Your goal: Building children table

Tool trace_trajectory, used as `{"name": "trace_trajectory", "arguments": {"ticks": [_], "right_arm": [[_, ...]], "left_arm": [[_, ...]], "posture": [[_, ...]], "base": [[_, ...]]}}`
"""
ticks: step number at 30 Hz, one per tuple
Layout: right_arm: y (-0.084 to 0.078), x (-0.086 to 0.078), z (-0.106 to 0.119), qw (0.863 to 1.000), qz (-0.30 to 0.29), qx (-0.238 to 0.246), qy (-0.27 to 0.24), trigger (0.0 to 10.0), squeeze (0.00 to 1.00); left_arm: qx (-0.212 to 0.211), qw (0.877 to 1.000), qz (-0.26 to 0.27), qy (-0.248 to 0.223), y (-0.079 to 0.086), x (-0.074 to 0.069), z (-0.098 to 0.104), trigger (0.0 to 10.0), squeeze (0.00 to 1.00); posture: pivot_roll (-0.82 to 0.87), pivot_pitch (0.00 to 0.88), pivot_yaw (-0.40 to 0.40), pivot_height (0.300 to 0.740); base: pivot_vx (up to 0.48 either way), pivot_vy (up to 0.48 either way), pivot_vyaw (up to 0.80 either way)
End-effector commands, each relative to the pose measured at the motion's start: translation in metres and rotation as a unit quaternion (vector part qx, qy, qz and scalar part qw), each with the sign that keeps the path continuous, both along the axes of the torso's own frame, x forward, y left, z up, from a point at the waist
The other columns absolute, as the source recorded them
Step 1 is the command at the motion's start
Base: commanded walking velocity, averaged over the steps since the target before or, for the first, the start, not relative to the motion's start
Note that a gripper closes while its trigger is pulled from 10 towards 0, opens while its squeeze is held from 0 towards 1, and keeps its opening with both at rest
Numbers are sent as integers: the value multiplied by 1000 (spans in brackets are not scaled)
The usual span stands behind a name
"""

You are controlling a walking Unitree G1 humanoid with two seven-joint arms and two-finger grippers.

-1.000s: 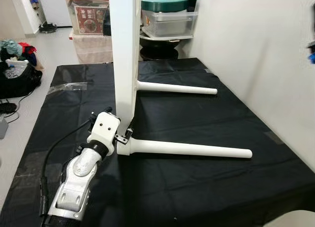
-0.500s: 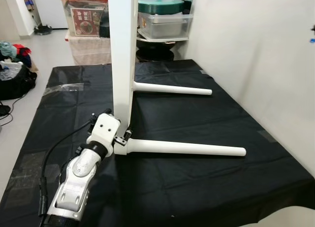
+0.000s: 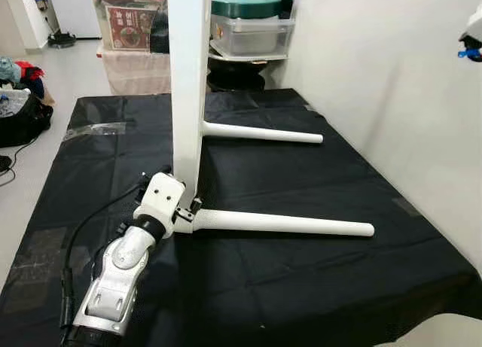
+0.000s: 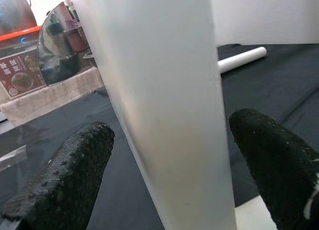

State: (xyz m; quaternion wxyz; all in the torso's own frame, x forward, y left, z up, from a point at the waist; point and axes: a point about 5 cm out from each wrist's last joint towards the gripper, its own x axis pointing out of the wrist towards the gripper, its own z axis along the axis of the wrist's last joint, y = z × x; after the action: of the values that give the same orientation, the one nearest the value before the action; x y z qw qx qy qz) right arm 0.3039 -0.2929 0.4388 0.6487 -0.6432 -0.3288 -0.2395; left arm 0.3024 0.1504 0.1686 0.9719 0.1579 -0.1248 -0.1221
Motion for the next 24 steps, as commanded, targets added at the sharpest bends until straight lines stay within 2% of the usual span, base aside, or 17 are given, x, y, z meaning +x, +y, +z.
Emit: {"name": "trace_trajectory", "arguments": {"ticks": [1,11,15,16,24], "right_arm": [[0,0,5,1000,-6,-6,-11,10000,0],[3,3,22,999,-10,-8,-49,10000,0],[5,9,21,999,-3,-4,-34,10000,0],[5,13,20,1000,0,2,-21,0,0],[0,23,23,999,0,36,-10,0,0]], "left_arm": [[0,1000,1,3,-1,0,-3,10000,431],[-1,1000,4,4,-1,-1,-5,10000,431],[-2,1000,4,5,-2,-1,-6,10000,427],[-2,1000,5,5,-2,-1,-6,10000,427],[-3,1000,7,2,-1,-1,-4,10000,427]], "posture": [[69,0,-120,740],[73,0,-132,740],[72,0,-133,740],[72,0,-135,740],[76,0,-139,740]], "base": [[0,0,0],[0,0,0],[0,0,0],[0,0,0],[0,0,0]]}}
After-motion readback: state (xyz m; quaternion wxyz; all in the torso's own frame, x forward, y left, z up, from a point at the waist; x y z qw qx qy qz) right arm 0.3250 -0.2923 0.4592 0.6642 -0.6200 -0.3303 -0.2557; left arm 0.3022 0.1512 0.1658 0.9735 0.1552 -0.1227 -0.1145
